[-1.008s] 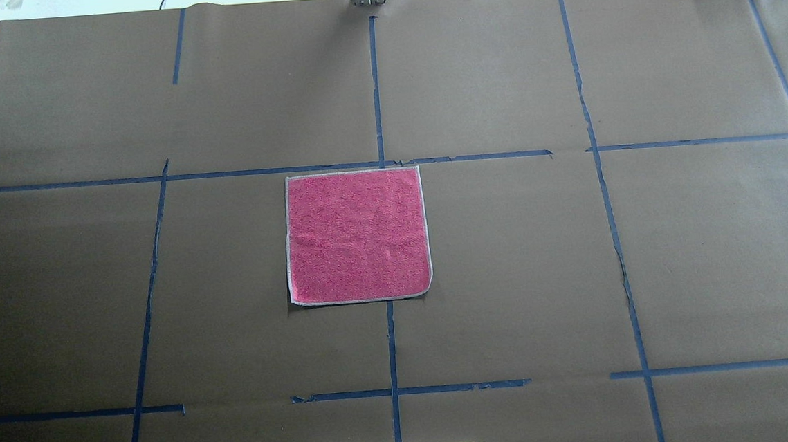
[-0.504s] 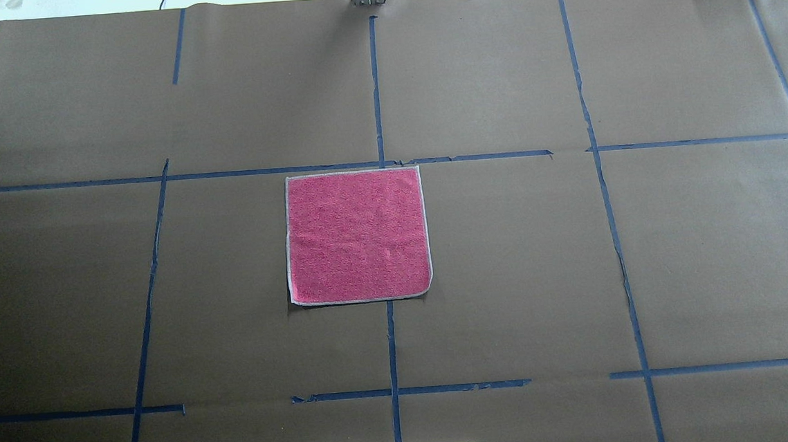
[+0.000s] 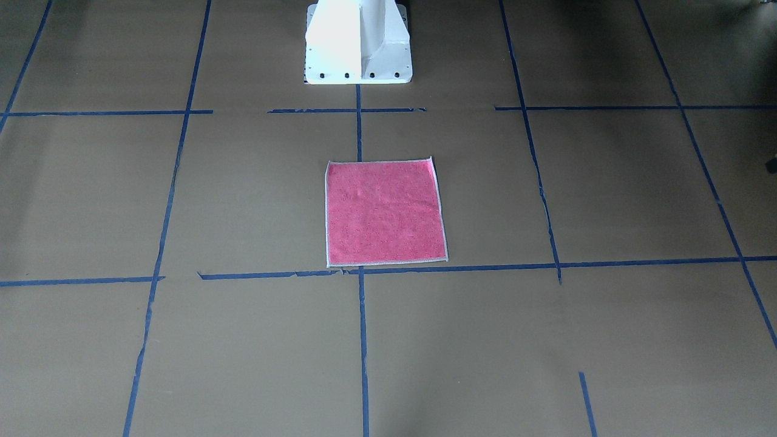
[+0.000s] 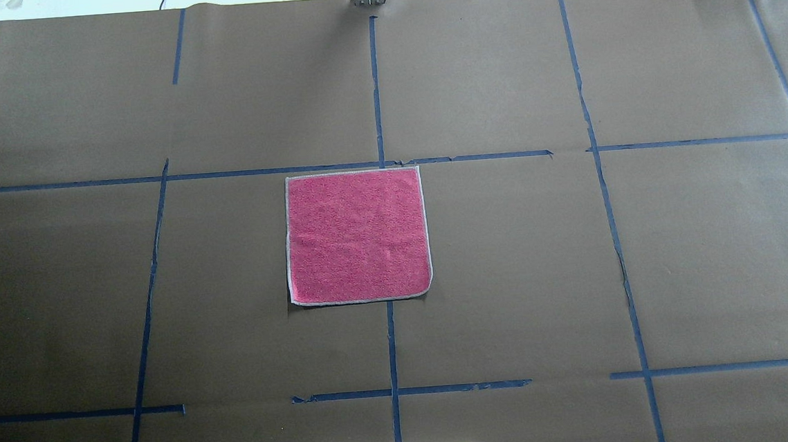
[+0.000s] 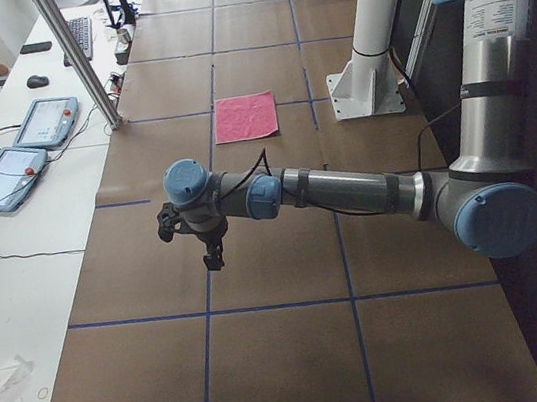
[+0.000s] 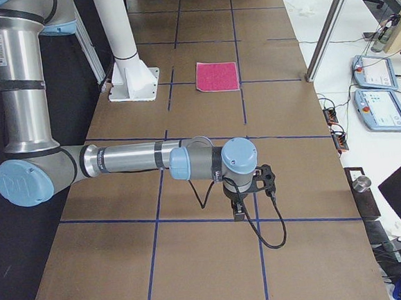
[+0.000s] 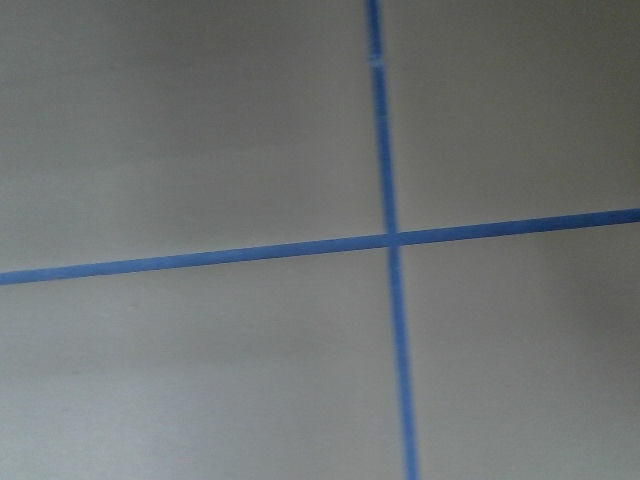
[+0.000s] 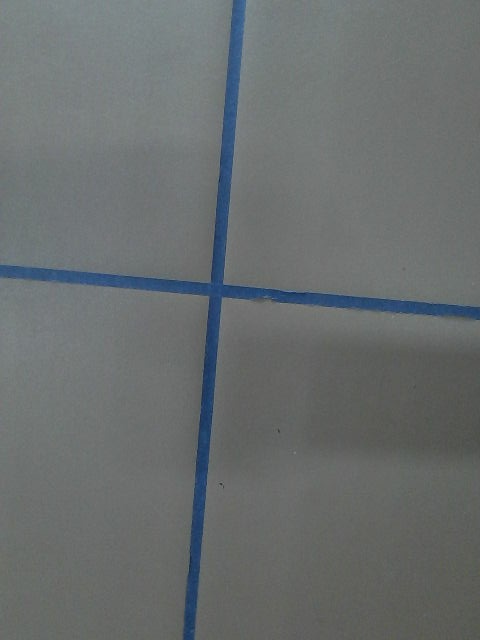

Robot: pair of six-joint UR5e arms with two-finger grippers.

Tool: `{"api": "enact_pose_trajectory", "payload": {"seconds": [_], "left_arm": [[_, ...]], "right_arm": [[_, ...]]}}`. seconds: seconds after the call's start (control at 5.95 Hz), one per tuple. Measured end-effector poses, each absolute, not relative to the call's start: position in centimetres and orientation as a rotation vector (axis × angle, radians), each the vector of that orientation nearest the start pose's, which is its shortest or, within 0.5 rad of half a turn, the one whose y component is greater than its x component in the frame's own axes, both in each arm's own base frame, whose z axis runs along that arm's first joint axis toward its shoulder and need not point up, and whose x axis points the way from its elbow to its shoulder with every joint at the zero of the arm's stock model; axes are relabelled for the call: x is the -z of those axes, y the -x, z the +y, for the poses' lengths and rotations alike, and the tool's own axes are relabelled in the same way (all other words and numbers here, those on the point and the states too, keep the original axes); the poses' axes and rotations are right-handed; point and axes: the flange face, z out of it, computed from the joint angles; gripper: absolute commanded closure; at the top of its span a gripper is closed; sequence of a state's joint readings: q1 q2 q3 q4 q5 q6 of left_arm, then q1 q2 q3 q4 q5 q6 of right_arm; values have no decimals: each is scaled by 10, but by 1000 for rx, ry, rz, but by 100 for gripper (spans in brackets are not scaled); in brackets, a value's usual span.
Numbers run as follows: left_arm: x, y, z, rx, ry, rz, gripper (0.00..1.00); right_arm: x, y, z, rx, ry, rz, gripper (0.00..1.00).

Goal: Fold towel twice with both arms

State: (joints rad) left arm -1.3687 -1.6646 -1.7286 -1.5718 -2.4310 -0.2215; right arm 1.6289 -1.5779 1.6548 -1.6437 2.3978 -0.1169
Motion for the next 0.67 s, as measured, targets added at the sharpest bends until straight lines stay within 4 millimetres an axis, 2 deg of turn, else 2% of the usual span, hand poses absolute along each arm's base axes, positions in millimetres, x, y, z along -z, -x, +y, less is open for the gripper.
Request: {"api": "enact_pose_trajectory", "payload": {"seconds": [0.17,0.34,0.5,0.67], "left_arm": [[-475,-108,-539,-71,-38,875,0],[-430,-174,-543,-38,-19,857,0],[-388,-242,-538,6,-10,833,0],[-347,-311,-523,68,-2,816,0]], "right_arm": [[-620,-87,-486,64,-84,-823,0],[-607,-86,-494,76,-106,-822,0],[-594,-84,-502,88,-126,-829,0],[-589,-81,-504,94,-134,-852,0]]}}
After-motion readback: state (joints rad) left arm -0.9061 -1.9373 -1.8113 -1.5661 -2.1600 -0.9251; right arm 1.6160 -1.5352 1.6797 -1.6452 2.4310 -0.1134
